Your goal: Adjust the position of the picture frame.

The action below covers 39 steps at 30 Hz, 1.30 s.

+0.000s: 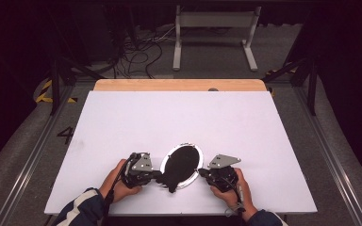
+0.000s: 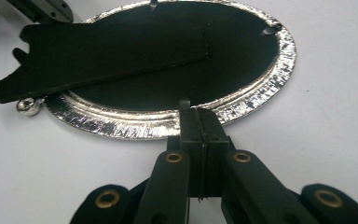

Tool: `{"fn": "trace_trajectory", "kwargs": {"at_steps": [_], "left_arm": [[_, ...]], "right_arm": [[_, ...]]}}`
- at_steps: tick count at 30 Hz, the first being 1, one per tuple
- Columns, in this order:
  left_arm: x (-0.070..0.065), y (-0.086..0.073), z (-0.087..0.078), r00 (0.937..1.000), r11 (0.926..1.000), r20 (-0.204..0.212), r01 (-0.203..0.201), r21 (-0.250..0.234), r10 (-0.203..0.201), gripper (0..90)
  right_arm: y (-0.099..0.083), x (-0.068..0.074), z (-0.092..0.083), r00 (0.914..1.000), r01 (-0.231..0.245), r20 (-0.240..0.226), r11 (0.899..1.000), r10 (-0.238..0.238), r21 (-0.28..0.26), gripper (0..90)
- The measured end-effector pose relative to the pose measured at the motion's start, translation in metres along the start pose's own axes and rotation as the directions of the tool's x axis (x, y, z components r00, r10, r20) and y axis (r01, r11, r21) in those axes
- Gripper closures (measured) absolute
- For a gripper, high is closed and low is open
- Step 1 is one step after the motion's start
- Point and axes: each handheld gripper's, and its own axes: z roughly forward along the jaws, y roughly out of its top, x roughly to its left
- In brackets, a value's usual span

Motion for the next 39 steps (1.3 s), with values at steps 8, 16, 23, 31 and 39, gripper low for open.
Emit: {"fn": "trace_trajectory", "kwargs": {"at_steps": [8,16,23,31,39], "left_arm": [[-0.002,0.004,0.002,0.9999,0.9999,-0.014,-0.009,0.012,0.01,89.5],[0.002,0.007,0.005,0.9999,0.9999,0.009,-0.012,0.004,0.011,89.3],[0.004,0.009,0.007,0.9995,0.9998,0.024,-0.017,-0.013,0.018,87.6],[0.007,0.011,0.007,0.9993,0.9998,0.033,-0.017,-0.001,0.017,87.4],[0.004,0.008,0.007,0.9991,0.9992,0.015,-0.041,0.005,0.041,86.9]], "right_arm": [[0.003,-0.007,0.002,0.9993,-0.021,0.029,1.0,0.021,0.002,90.0],[0.007,-0.016,0.008,0.9943,-0.056,0.09,0.998,0.058,-0.015,90.0],[0.012,-0.02,0.012,0.9897,-0.054,0.132,0.998,0.056,-0.016,90.0],[0.015,-0.029,0.019,0.9858,-0.065,0.153,0.997,0.069,-0.032,90.0],[0.01,-0.025,0.012,0.9957,-0.043,0.082,0.999,0.044,-0.016,90.0]]}}
